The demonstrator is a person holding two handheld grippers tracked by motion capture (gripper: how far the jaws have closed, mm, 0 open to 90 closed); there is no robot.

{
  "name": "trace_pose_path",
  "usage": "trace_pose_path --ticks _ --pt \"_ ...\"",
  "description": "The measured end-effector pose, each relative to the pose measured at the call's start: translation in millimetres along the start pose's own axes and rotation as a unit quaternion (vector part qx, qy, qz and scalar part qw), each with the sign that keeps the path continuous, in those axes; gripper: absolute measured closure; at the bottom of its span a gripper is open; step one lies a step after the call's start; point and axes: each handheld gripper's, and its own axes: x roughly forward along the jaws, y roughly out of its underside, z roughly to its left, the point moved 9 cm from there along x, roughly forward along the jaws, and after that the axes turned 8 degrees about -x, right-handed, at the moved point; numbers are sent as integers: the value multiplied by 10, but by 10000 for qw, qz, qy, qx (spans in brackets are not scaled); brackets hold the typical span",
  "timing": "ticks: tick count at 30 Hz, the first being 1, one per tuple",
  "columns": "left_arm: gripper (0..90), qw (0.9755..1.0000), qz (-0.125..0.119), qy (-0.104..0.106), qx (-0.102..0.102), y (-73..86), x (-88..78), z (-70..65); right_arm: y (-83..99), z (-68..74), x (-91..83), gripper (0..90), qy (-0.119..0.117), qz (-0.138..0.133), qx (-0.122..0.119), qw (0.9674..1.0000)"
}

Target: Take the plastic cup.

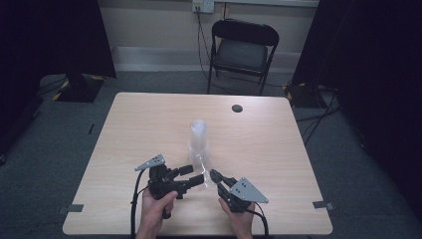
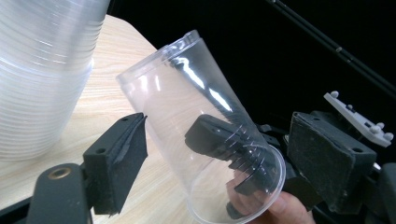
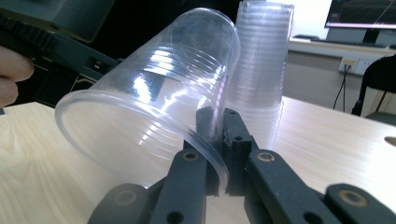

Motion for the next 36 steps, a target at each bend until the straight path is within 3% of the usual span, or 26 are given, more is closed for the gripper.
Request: trace_pose_path --ticks 2,6,9,14,17,20,23,27,31,33,35,36 --pt "190 10000 16 -30 53 6 -4 14 12 -8 -6 875 -5 74 37 10000" --pt "190 9991 31 -91 408 28 -27 19 40 -27 -16 875 -61 213 178 9996" --pt "190 9985 -8 -128 537 25 -47 14 81 -50 -18 874 -97 402 274 9988" --pt "222 9942 -8 -488 956 27 -71 67 122 -113 -60 875 -145 612 539 9966" --pt "221 9880 20 -765 1339 32 -78 111 136 -127 -88 874 -274 715 668 9948" --pt "220 9824 -67 -895 1641 15 -97 137 159 -162 -116 874 -272 836 751 9933" --pt "213 9778 -52 -1042 1816 15 -108 165 170 -202 -139 874 -289 920 873 9915" --pt "206 9688 -39 -1336 2086 13 -115 223 178 -238 -152 873 -388 1102 975 9884" --pt "204 9635 144 -1351 2305 62 -91 241 192 -236 -140 872 -536 1387 990 9839" --pt "199 9559 296 -1506 2505 92 -78 273 189 -232 -133 871 -612 1490 1008 9818" --pt "208 9511 414 -1625 2595 124 -65 296 178 -235 -128 870 -629 1542 990 9811" --pt "200 9501 457 -1629 2622 133 -59 300 167 -238 -126 871 -652 1577 1025 9800"
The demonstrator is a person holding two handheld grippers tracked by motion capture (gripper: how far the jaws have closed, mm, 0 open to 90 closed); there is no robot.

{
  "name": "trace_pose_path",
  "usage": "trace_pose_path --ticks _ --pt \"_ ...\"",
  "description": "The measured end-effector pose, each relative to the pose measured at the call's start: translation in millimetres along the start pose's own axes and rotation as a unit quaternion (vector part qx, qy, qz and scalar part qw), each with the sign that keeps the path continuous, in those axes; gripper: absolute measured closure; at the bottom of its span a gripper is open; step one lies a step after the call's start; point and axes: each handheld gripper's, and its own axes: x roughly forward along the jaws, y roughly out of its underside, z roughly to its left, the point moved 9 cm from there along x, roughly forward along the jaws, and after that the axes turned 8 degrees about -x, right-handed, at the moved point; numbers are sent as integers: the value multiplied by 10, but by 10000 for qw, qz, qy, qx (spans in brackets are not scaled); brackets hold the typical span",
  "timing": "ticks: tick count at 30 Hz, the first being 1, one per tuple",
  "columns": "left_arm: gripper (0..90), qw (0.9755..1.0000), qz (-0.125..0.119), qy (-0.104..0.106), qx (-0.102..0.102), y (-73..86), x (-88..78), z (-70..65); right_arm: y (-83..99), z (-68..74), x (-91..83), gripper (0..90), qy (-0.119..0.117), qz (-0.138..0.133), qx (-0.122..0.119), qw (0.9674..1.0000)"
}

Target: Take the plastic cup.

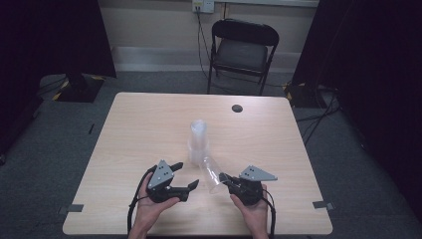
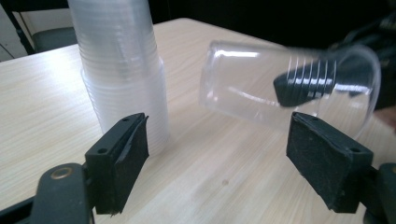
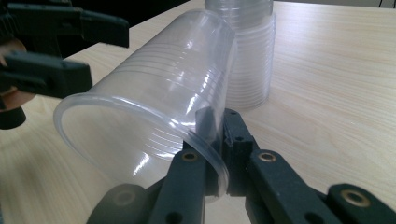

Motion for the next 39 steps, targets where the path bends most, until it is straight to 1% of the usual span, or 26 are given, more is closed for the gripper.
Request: trace_pose_path --ticks 2,3,4,6,7,9,12,13,16,17,19,21,22,23,24,25,26,30,31,33,34,35,38,39 --pt "185 9999 47 108 70 17 26 -21 -19 0 -3 873 -30 62 41 10000" --pt "179 9997 89 128 160 30 38 -24 -25 2 -4 873 -61 117 63 9999" --pt "163 9996 133 113 237 45 55 -27 -30 5 -3 873 -94 170 59 9998" --pt "175 9992 160 66 362 63 78 -26 -36 10 -7 873 -152 292 81 9994" --pt "179 9986 212 50 489 77 85 -24 -38 13 -7 873 -202 345 86 9992" --pt "189 9978 216 46 633 97 107 -36 -43 19 -4 873 -268 466 132 9985" --pt "199 9963 116 -2 853 114 141 -41 -48 31 8 872 -369 640 158 9971" --pt "199 9961 119 -11 872 123 148 -44 -44 38 18 872 -406 735 166 9963" --pt "200 9961 106 47 870 154 186 -55 -38 59 45 868 -492 872 138 9949" --pt "200 9958 134 10 906 170 187 -45 -37 57 52 868 -462 895 113 9948" --pt "198 9959 122 49 898 190 199 -49 -48 66 60 869 -495 902 132 9946" --pt "197 9949 186 14 994 210 210 -45 -69 79 64 870 -546 892 129 9944" --pt "193 9945 167 6 1037 211 219 -49 -82 91 67 871 -587 893 153 9941" --pt "194 9940 168 19 1084 218 228 -63 -91 105 73 871 -633 923 169 9936" --pt "194 9926 178 -32 1202 222 234 -62 -98 117 84 871 -670 965 159 9930" --pt "193 9920 155 -104 1245 225 246 -63 -105 128 95 872 -692 1022 176 9922" --pt "193 9910 151 -160 1323 228 253 -59 -112 135 105 872 -712 1070 187 9915" --pt "184 9906 86 -180 1353 220 260 -53 -138 149 134 873 -797 1279 290 9882" --pt "176 9887 92 -210 1479 225 263 -48 -141 152 138 873 -818 1354 327 9869" --pt "168 9869 80 -211 1595 227 267 -50 -137 154 148 873 -851 1468 376 9848" --pt "160 9858 88 -227 1659 228 269 -49 -129 159 153 873 -878 1545 413 9832" --pt "160 9848 78 -246 1720 229 271 -53 -123 156 160 873 -866 1604 434 9823" --pt "151 9822 66 -207 1868 235 276 -82 -111 164 178 874 -910 1739 500 9793" --pt "148 9818 50 -200 1887 237 283 -91 -104 168 184 874 -918 1809 502 9779"
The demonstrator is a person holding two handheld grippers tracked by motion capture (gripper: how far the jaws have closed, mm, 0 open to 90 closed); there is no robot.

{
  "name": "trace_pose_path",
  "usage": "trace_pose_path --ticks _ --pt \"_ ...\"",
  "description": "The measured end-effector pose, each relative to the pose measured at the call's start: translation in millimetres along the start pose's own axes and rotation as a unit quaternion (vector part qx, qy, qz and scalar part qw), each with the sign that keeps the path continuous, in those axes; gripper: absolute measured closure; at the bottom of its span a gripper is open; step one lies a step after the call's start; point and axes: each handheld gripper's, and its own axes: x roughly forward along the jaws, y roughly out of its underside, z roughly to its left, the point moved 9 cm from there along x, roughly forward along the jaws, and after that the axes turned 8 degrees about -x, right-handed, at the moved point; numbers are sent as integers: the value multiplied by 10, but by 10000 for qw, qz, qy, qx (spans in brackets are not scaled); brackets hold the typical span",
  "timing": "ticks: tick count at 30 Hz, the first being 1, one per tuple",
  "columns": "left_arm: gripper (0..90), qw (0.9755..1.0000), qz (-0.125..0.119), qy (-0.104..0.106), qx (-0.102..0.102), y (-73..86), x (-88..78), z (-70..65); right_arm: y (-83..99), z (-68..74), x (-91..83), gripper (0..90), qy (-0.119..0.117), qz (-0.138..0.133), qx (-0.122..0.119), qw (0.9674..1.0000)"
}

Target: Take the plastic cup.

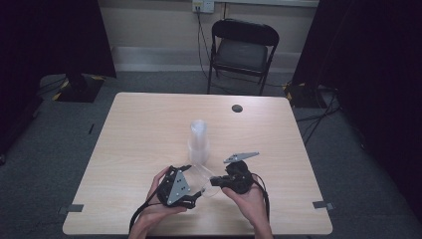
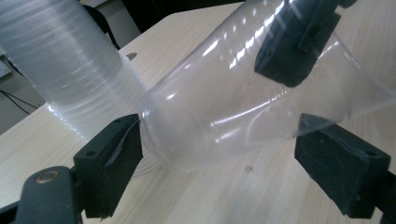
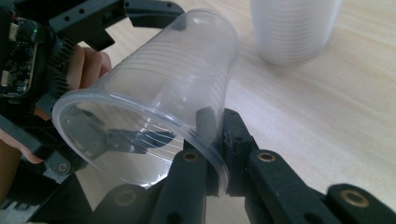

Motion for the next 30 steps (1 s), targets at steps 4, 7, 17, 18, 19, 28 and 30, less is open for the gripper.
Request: trace_pose_path --ticks 4,7,17,18,19,28,30 --pt "127 10000 -29 -10 58 -14 7 -8 -1 2 17 874 -15 118 9 9999" --pt "129 9998 -76 -74 189 -33 15 -30 5 -6 31 874 -98 232 56 9997" --pt "153 9992 -150 -10 370 -59 19 -98 -44 -7 68 870 -8 330 -26 9995" --pt "155 9991 -149 8 387 -62 21 -104 -49 -4 72 870 4 319 -52 9995" --pt "161 9992 -148 8 369 -65 24 -108 -52 -3 79 871 6 314 -44 9995" --pt "215 9990 -187 91 396 -103 60 -187 -81 -50 105 870 50 258 44 9996" --pt "223 9988 -181 111 445 -111 67 -208 -84 -55 116 871 49 258 57 9996"
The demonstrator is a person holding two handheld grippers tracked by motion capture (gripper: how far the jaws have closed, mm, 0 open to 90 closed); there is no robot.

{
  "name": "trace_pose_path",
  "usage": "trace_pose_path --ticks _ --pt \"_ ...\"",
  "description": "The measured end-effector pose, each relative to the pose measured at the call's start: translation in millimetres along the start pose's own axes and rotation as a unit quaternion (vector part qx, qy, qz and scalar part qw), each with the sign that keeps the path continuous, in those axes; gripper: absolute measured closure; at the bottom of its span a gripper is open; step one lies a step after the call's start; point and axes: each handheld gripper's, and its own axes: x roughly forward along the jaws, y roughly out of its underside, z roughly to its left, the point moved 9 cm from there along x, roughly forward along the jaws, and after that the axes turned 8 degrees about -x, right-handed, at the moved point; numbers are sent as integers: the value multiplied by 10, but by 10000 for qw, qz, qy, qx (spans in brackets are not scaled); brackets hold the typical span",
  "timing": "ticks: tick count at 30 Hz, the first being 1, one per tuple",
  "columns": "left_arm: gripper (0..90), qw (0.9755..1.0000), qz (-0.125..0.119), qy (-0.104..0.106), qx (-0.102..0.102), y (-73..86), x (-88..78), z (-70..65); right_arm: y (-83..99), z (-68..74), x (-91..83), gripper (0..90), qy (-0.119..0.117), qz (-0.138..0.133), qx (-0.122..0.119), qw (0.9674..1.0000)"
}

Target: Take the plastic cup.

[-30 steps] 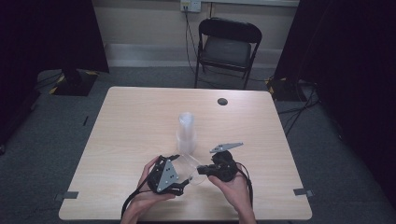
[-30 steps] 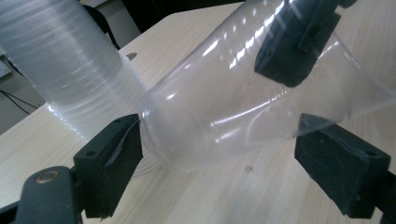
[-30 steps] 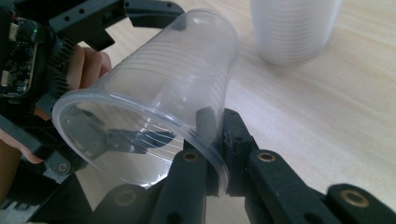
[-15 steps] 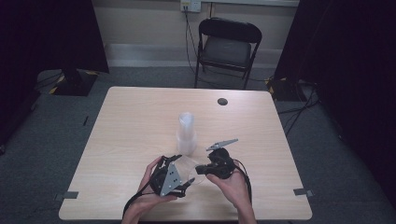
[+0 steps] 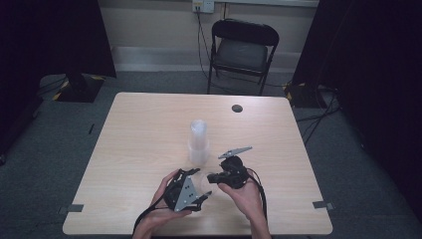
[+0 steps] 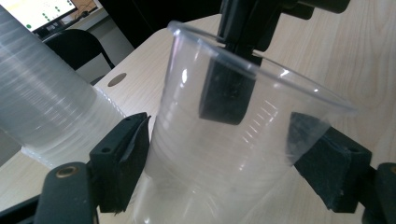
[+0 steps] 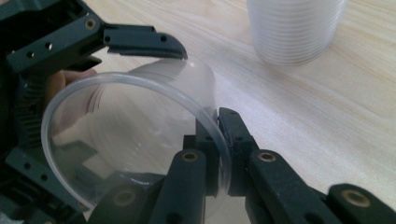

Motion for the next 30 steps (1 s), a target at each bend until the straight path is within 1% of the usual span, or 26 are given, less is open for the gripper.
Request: trace_pose_path --ticks 1,2,3,4,6,8,11,13,15,16,17,18,19,20,22,23,25,27,28,30 --pt "232 10000 -17 16 -13 -7 1 -14 3 0 7 871 -10 22 3 10000" --pt "234 10000 -13 -2 41 -15 6 -17 0 1 14 872 -36 16 14 10000" --pt "236 10000 -27 -1 44 -22 10 -25 1 -1 18 873 -42 33 6 10000" --pt "241 9999 -106 25 -24 -40 14 -40 0 -1 20 890 -36 41 9 10000" --pt "246 9999 -154 7 31 -62 29 -61 -5 9 25 888 -65 37 17 10000" --pt "247 9999 -151 12 33 -74 40 -74 -2 19 36 887 -41 74 -15 10000" --pt "260 9999 -133 21 71 -79 35 -80 4 16 42 887 -52 87 7 9999" --pt "261 9999 -158 45 -17 -81 42 -86 11 16 45 886 -72 120 9 9999" --pt "261 9999 -71 83 -69 -69 42 -86 13 14 59 884 -88 145 30 9999" --pt "261 9997 -26 121 -193 -62 47 -92 19 13 68 883 -69 184 8 9998" --pt "259 9995 30 169 -265 -53 46 -93 26 18 78 880 -38 223 -20 9997" --pt "257 9995 30 169 -265 -53 46 -93 26 18 78 880 -38 223 -20 9997" --pt "251 9993 6 200 -321 -58 53 -100 35 26 91 879 55 267 -54 9996" --pt "252 9994 -20 215 -279 -67 49 -102 35 30 94 878 43 275 -44 9996" --pt "254 9995 -101 146 -274 -96 56 -119 43 38 100 871 4 327 -47 9995" --pt "254 9997 -43 126 -190 -89 55 -112 45 43 103 870 -7 337 -46 9994" --pt "266 9996 -25 137 -242 -84 52 -107 41 42 100 874 32 300 -53 9995" --pt "275 9994 -74 146 -292 -94 50 -109 40 38 101 873 -13 263 -22 9997" --pt "279 9996 -45 140 -250 -89 49 -103 41 39 104 870 -25 262 -20 9997" --pt "285 9993 -41 146 -352 -84 51 -99 41 37 109 861 10 268 -31 9996"
